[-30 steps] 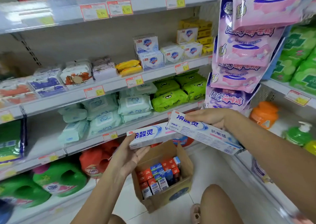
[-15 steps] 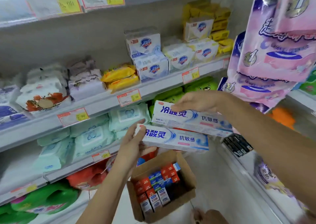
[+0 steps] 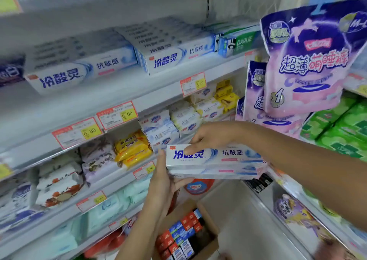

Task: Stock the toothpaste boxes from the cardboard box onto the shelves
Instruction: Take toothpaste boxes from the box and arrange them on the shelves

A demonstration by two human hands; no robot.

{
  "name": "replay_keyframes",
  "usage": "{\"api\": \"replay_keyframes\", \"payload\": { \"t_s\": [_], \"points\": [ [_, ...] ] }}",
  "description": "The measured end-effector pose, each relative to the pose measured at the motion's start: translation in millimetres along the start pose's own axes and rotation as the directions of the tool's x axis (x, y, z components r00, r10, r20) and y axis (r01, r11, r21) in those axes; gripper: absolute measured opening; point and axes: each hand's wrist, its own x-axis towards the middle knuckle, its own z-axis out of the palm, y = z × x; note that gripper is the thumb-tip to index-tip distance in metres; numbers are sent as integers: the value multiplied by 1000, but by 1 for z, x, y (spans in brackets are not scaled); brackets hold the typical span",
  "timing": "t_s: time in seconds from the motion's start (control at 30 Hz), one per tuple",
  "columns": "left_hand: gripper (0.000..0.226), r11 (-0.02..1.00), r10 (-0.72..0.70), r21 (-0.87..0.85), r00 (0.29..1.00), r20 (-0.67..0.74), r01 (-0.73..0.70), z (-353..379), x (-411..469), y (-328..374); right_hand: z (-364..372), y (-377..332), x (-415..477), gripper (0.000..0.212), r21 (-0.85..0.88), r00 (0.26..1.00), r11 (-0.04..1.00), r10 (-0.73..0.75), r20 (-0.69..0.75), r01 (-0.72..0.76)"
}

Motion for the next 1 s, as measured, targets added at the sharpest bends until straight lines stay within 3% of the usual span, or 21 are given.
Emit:
{"api": "replay_keyframes", "payload": {
  "t_s": [0.07,0.13,0.3,0.43,0.53,0.63,0.73,0.83,1.0],
  "points": [
    [40,999,34,-6,997,63,-33,12,-6,22,-14,-2,-11,36,31,997,999,-41,-59,43],
    [34,998,65,-14,992,106,-64,18,-10,41,-28,-5,-22,45,56,988,993,-93,-120,100],
    [50,987,160,-5,982,101,-160,36,-16,72,-53,-22,-50,65,21,977,989,-140,-162,146],
    [49,952,300,-78,952,55,-295,47,-23,95,-99,-19,-89,76,-65,981,997,-45,-188,33],
    [40,905,401,-147,916,-22,-400,44,-28,115,-123,8,-118,84,161,975,987,23,-223,13],
    [13,864,433,-234,895,-108,-447,41,-27,126,-114,29,-118,70,587,979,794,-51,-196,159],
    [13,844,451,-242,878,-161,-478,43,-22,122,-93,33,-101,68,704,948,640,-139,-286,306],
    [37,846,486,-172,863,-138,-504,47,-15,116,-83,31,-86,66,743,897,525,-96,-433,414],
    [76,884,453,122,891,25,-452,43,-4,127,-88,28,-74,53,604,811,648,-36,-584,464]
  ]
}}
